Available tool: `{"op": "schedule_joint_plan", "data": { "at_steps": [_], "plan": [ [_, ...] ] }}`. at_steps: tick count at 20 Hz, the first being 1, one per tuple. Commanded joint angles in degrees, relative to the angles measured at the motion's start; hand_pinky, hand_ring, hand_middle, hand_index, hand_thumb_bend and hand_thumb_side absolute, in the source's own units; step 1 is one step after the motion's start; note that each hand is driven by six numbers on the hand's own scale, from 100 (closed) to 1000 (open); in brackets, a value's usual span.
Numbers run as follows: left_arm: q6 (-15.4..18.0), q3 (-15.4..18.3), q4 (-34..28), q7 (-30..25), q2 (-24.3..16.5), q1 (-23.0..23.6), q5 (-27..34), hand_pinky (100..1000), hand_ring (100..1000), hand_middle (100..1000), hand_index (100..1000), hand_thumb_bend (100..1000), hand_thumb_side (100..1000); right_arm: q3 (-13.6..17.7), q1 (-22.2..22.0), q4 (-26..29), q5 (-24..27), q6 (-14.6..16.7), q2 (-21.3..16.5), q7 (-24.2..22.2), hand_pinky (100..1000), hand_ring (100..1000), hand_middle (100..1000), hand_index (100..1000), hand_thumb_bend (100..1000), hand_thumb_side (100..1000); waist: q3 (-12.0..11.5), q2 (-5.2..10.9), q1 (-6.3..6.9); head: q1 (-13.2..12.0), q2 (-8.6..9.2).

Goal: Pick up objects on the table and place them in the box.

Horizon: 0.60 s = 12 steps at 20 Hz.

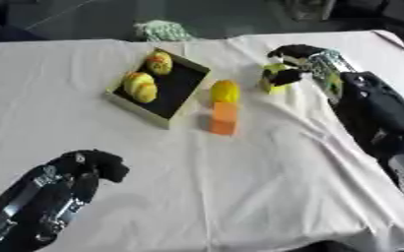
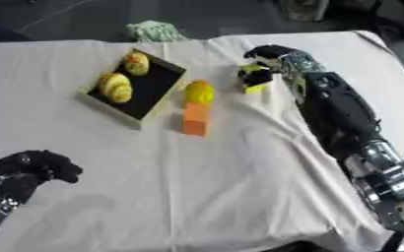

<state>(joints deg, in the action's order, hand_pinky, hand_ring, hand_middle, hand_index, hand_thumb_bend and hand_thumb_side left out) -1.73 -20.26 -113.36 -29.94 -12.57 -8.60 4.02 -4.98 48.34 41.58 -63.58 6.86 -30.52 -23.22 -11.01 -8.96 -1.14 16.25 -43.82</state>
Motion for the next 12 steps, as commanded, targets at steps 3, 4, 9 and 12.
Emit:
{"op": "schedule_joint_plan", "data": {
  "at_steps": [3, 4, 9, 12],
  "plan": [
    [0.02, 0.35, -1.23, 0.17, -0.50, -0.24, -0.11, 746, 758, 626, 786, 100, 662, 0.58, 0.57, -0.23, -2.05, 0.36, -1.25, -1.44, 722, 834, 889, 897, 100, 560, 0.03, 0.85, 0.04, 0.19, 0.39],
    [0.01, 0.35, -1.23, 0.17, -0.50, -0.23, -0.12, 746, 758, 626, 786, 100, 662, 0.65, 0.54, -0.11, -2.19, 0.21, -1.21, -1.24, 673, 793, 866, 867, 100, 496, 0.03, 0.85, 0.04, 0.20, 0.39],
    [0.00, 0.38, -1.23, 0.19, -0.50, -0.22, -0.14, 746, 759, 626, 786, 100, 661, 0.62, 0.47, 2.01, -0.71, -0.15, -1.12, 2.09, 419, 552, 768, 739, 100, 349, 0.03, 0.85, 0.01, 0.13, 0.45],
    [0.02, 0.39, -1.23, 0.19, -0.52, -0.25, -0.10, 746, 758, 626, 786, 100, 659, -0.02, 0.64, 5.42, 1.50, 0.61, -1.25, 3.84, 384, 524, 742, 728, 100, 308, 0.02, 0.89, -0.01, 0.06, 0.55]
  ]
}}
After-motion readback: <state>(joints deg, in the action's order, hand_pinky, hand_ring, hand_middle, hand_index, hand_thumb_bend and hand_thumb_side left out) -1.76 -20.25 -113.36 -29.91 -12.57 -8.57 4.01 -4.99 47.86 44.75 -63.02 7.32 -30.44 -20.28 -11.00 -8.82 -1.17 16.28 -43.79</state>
